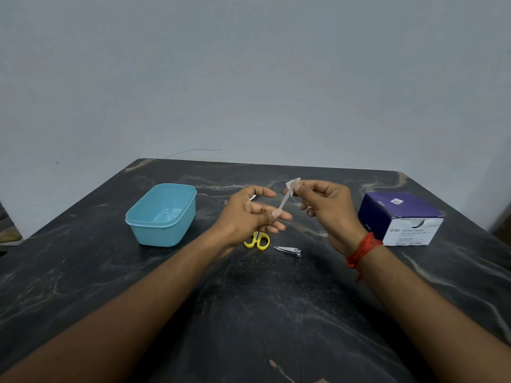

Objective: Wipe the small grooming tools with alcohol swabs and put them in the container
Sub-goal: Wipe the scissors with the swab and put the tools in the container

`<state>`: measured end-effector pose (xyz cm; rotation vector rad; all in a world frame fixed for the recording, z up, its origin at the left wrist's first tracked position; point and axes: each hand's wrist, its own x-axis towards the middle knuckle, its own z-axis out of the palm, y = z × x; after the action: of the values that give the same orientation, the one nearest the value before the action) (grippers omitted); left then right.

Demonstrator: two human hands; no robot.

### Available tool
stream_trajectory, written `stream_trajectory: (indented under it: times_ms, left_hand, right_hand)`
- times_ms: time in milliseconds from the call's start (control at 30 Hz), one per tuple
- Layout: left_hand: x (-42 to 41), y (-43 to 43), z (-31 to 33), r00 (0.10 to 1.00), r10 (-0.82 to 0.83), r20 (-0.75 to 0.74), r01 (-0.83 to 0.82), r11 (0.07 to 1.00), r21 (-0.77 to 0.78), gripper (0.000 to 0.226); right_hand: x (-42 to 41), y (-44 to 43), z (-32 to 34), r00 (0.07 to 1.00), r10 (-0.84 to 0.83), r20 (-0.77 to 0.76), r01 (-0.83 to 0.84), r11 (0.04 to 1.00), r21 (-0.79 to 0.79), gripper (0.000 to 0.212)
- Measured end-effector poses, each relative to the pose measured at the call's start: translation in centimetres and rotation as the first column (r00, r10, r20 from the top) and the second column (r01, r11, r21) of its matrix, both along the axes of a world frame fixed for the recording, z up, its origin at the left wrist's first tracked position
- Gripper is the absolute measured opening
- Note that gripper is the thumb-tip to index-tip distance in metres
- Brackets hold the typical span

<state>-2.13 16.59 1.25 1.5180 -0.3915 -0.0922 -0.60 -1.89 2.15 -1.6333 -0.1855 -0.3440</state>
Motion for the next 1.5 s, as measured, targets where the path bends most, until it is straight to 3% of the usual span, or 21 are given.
stream_trajectory:
  times_ms: [300,667,1000,1300,1500]
  left_hand:
    - [0.2,0.1,-0.2,0.996,0.093,0.002,-0.093,0.996,-0.014,0.033]
    - [0.2,-0.2,-0.4,0.999,0.029,0.032,-0.033,0.992,0.126,0.026]
    - [0.6,0.0,-0.6,0.997,0.067,0.041,-0.071,0.992,0.101,0.026]
    - [0.6,-0.2,-0.7,1.0,0.01,0.019,-0.012,0.991,0.135,0.024]
    - [0.5,-0.3,-1.0,0.999,-0.002,0.036,-0.005,0.981,0.195,0.021]
  right_hand:
    - [-0.3,1.0,-0.7,0.993,0.063,-0.095,-0.07,0.995,-0.074,0.009]
    - [-0.3,-0.1,0.5,0.998,-0.065,-0.001,0.065,0.998,-0.02,0.015]
    - [-0.6,0.8,-0.3,0.993,0.026,-0.116,-0.039,0.993,-0.111,0.011]
    - [-0.7,0.1,0.7,0.997,-0.074,-0.01,0.073,0.997,-0.032,0.013]
    - [-0.7,0.0,0.8,0.998,-0.06,-0.011,0.06,0.998,-0.011,0.012]
